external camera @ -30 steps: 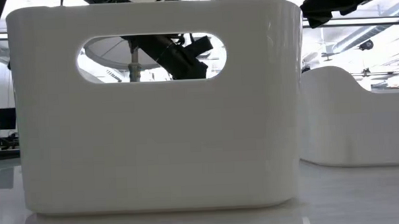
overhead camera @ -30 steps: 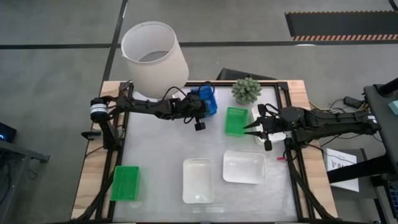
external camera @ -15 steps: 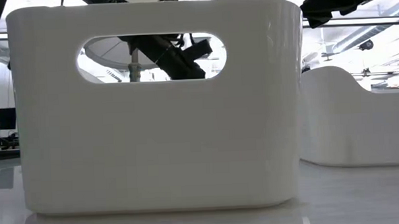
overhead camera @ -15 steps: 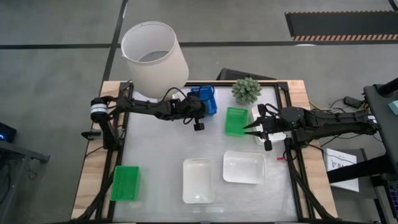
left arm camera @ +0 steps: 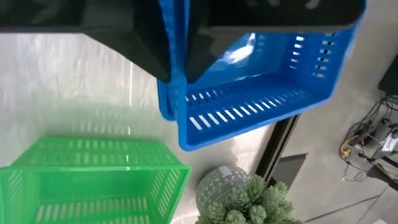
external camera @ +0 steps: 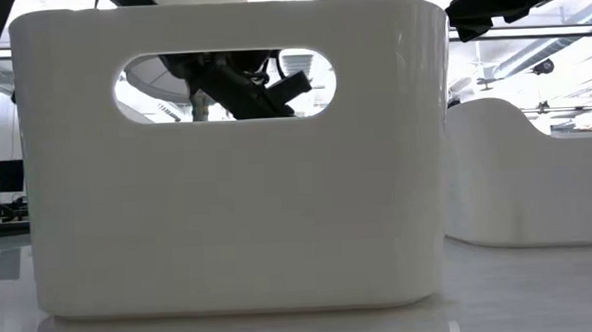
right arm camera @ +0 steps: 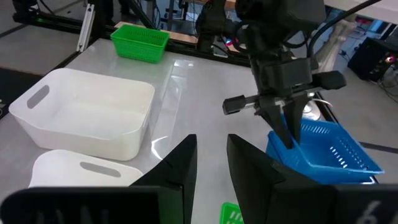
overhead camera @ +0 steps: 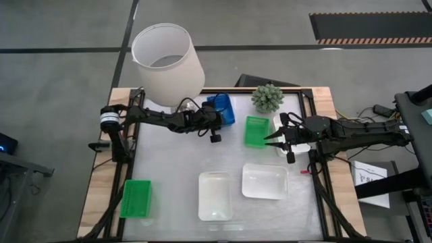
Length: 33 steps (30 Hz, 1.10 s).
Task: Stack baskets by color
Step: Stack the bottom blue bin on the stacked blue bins, then stack the bottom right white bin on the top white bin
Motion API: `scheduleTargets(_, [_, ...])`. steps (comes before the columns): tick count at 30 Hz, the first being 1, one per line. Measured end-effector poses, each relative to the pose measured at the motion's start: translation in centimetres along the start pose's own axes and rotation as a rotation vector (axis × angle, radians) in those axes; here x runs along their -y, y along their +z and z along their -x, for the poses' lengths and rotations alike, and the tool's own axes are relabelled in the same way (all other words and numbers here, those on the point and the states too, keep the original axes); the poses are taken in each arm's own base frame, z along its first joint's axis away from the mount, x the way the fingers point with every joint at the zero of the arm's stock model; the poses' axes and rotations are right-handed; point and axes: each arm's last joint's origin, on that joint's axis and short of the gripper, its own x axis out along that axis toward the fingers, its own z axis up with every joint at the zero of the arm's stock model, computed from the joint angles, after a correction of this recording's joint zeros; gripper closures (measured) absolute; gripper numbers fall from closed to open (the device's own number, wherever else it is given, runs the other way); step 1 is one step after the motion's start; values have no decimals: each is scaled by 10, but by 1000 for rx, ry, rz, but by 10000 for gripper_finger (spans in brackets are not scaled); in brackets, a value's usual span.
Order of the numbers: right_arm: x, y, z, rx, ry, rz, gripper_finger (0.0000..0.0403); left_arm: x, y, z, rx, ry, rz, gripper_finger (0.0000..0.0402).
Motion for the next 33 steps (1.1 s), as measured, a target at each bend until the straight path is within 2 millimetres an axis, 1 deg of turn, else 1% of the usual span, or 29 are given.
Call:
scheduleTargets(3, [0, 0, 0, 0, 0, -2, 321, 1, -3, 0, -10, -5, -2, 332])
scheduleTargets(6, [0, 0, 0, 0, 0, -3, 321, 2, 0, 2, 0, -6, -3, 299])
scheduleTargets(9, [0, 0, 0, -1, -1, -13, 321, 5, 4, 6, 16, -15, -8, 277])
scheduleTargets(12, [0, 0, 0, -1, -2, -25, 321, 9, 12, 15, 46, -24, -12, 263])
scheduleTargets(16, [0, -3, -1, -11, -7, -60, 321, 19, 25, 32, 106, -49, -24, 258])
scheduleTargets(18, [0, -6, -2, -23, -39, -86, 321, 25, 32, 43, 136, -67, -33, 258])
scheduleTargets(25, [2, -12, -8, -63, -134, -217, 321, 56, 45, 85, 219, -165, -85, 258])
scheduleTargets(29, [3, -16, -15, -106, -175, -339, 321, 70, 42, 107, 249, -216, -112, 258])
scheduleTargets(33, [0, -21, -26, -158, -119, -397, 321, 76, 34, 120, 257, -243, -129, 258])
